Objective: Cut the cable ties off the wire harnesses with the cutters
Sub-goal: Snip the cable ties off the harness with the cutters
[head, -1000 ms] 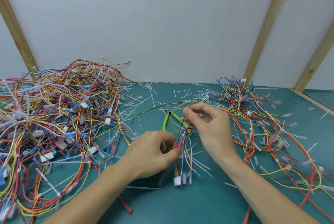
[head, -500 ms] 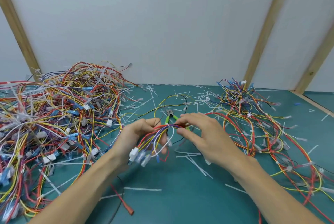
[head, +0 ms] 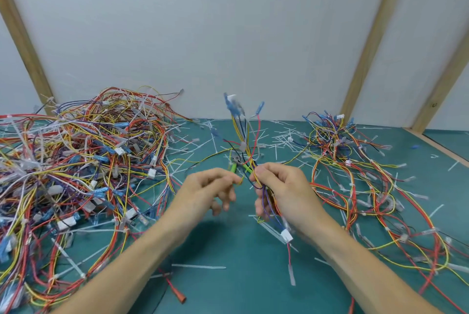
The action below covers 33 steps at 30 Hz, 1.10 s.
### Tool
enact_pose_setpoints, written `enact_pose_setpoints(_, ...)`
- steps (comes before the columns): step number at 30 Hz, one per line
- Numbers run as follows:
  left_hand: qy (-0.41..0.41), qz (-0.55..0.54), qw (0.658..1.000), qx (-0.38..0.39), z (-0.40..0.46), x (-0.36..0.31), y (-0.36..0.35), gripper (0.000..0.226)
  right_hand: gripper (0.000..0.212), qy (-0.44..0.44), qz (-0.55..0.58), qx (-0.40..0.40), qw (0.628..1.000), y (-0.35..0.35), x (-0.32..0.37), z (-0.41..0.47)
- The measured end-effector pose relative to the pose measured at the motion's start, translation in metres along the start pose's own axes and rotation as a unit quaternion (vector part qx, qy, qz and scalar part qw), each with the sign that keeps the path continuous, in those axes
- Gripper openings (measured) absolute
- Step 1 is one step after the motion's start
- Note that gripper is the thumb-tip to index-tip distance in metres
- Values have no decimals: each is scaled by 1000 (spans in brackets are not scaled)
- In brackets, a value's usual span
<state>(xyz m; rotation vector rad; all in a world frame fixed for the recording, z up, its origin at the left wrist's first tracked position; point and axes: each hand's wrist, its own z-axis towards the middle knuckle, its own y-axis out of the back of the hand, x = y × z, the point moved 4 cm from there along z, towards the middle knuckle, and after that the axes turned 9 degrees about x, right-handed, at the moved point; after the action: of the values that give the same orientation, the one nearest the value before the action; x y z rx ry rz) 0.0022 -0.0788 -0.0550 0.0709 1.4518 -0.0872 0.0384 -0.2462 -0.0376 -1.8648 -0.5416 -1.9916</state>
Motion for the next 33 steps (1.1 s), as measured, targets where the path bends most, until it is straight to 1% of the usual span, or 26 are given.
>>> enact_pose_setpoints(1, -14, 18, 1000, 7, -2, -2, -7, 10, 30, -11, 24, 5, 1000, -1, 0, 0)
enact_pose_setpoints(3, -51, 28, 998, -7, -5, -6, -15, 19, 27, -33, 74, 12, 997, -3, -1, -1)
enact_pose_setpoints(5, -92, 38, 995, -33, -7, -12, -17, 23, 25, -49, 122, 12, 991, -5, 0, -2)
enact_pose_setpoints(6, -106, 48, 993, -34, -8, -13, -18, 25, 24, -53, 139, 6, 989, -5, 1, -3)
enact_pose_setpoints(9, -108, 110, 988, -1, -10, -13, -22, 37, 24, -53, 148, -29, 987, -3, 3, -4)
enact_pose_setpoints(10, -103, 130, 986, 9, -10, -10, -25, 34, 25, -50, 148, -38, 987, -3, 4, -4)
enact_pose_setpoints(12, -95, 157, 983, 28, -10, -5, -30, 19, 25, -43, 149, -40, 987, -3, 6, -6)
enact_pose_setpoints(15, -105, 179, 977, 50, -8, -3, -34, 15, 24, -36, 169, -10, 985, -12, 9, -10)
enact_pose_setpoints(17, -122, 147, 979, 65, -8, -5, -34, 16, 24, -32, 167, 10, 985, -18, 7, -10)
enact_pose_setpoints(19, -122, 111, 984, 71, -8, -8, -34, 22, 28, -15, 104, 6, 994, -18, 7, -7)
enact_pose_setpoints(20, -117, 102, 986, 65, -7, -8, -32, 24, 32, 5, 31, -3, 999, -14, 8, -6)
enact_pose_setpoints(21, -109, 94, 988, 51, -6, -9, -30, 23, 37, 35, -68, -10, 997, -8, 12, -5)
enact_pose_setpoints(22, -106, 80, 991, 34, -5, -10, -25, 21, 41, 67, -174, -12, 982, -3, 16, -5)
enact_pose_setpoints(23, -107, 63, 992, 20, -4, -12, -21, 20, 44, 88, -265, -7, 960, 1, 18, -7)
enact_pose_setpoints(24, -112, 45, 993, 10, -4, -14, -17, 22, 46, 92, -331, 1, 939, 6, 18, -8)
enact_pose_setpoints(25, -116, 25, 993, 1, -4, -17, -12, 23, 48, 82, -368, 11, 926, 10, 17, -8)
enact_pose_setpoints(28, -107, -42, 993, -40, -5, -25, 2, 25, 56, 31, -406, 60, 911, 17, 10, -8)
enact_pose_setpoints(30, -93, -113, 987, -63, -4, -30, 12, 30, 61, 18, -413, 91, 906, 17, 9, -8)
enact_pose_setpoints(31, -88, -147, 982, -74, -3, -33, 16, 33, 57, 19, -406, 102, 908, 17, 9, -9)
enact_pose_setpoints(33, -89, -199, 971, -102, -2, -38, 26, 30, 31, 23, -370, 113, 922, 18, 10, -10)
